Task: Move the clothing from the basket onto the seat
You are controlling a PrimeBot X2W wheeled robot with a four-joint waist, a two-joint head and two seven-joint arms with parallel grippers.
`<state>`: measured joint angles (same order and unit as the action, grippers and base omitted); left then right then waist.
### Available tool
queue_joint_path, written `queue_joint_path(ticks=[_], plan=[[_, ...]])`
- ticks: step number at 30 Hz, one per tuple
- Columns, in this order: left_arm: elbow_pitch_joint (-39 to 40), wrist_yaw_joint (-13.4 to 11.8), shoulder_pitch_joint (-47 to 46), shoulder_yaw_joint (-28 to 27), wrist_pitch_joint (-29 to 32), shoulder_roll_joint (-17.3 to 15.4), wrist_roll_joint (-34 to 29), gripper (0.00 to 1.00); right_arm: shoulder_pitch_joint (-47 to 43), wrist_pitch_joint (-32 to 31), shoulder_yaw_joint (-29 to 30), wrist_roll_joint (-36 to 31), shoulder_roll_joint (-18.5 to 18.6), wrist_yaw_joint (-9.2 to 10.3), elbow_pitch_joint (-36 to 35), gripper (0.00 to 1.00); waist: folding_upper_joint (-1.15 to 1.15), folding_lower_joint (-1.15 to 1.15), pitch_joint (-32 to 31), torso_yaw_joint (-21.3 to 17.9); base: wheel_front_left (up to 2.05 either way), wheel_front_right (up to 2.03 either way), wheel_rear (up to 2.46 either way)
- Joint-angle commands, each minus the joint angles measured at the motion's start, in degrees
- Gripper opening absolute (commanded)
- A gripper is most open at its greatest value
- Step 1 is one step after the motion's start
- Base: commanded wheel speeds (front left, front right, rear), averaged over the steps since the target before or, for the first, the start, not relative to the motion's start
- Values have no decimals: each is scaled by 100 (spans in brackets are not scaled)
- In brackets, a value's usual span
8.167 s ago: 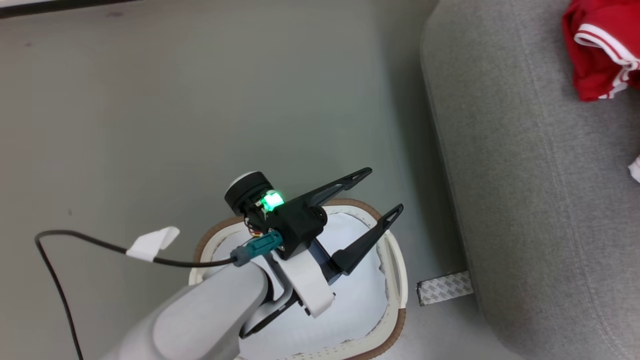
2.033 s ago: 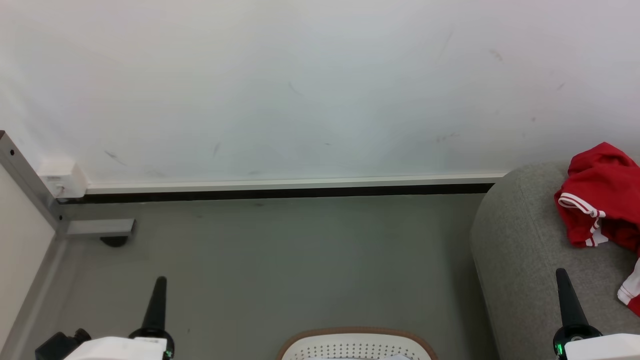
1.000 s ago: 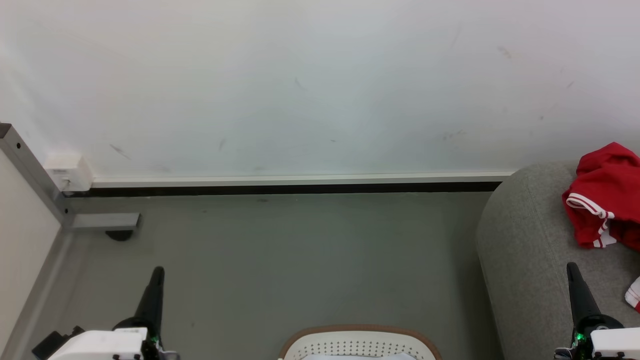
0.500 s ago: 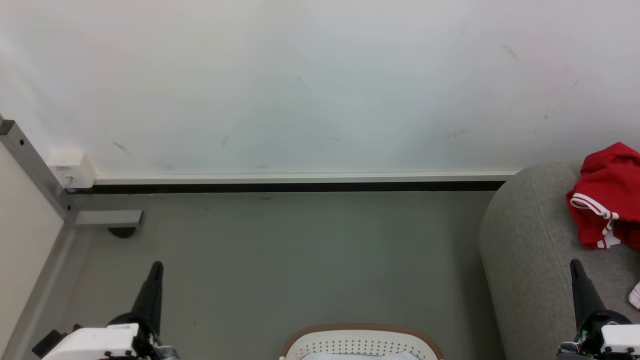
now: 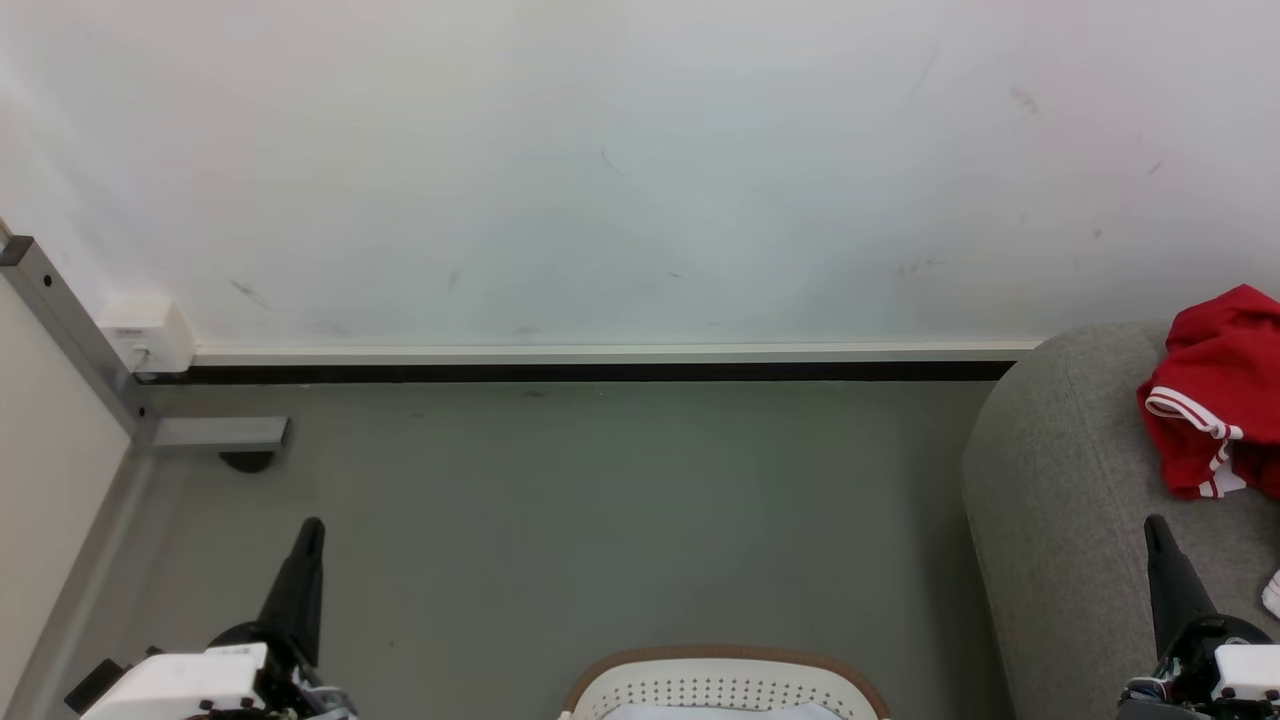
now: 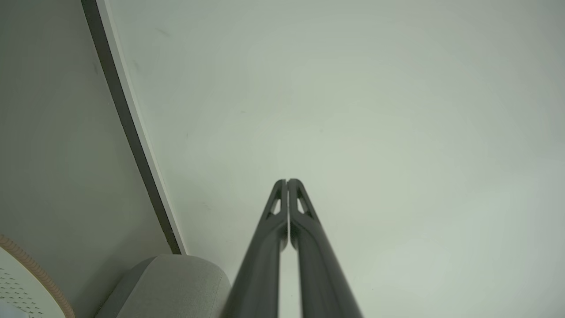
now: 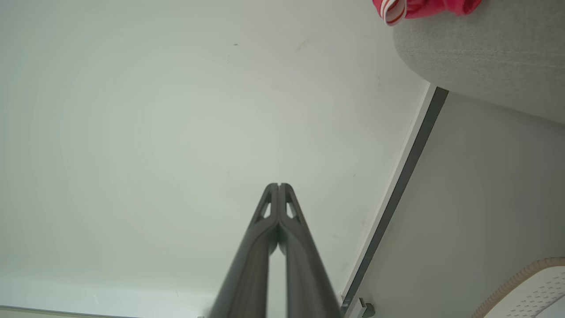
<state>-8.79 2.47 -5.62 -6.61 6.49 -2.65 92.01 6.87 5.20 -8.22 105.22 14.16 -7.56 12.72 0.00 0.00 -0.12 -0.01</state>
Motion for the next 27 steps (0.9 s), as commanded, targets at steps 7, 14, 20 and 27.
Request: queue_joint_path(ticks=[7,14,20,27], plan=[[21,2,-48,-18,18,-42,70,0,40,75,-68,95,92,14,-44,0,0,0,1,0,0,0,0],[23,2,-46,-18,18,-41,70,0,44,130,-143,161,151,14,-64,0,0,0,1,0,0,0,0],[24,1,-46,-17,18,-41,70,0,47,193,-197,208,184,14,-81,0,0,0,2,0,0,0,0],[25,1,-45,-17,18,-41,70,0,52,238,-266,274,243,14,-100,0,0,0,2,0,0,0,0]])
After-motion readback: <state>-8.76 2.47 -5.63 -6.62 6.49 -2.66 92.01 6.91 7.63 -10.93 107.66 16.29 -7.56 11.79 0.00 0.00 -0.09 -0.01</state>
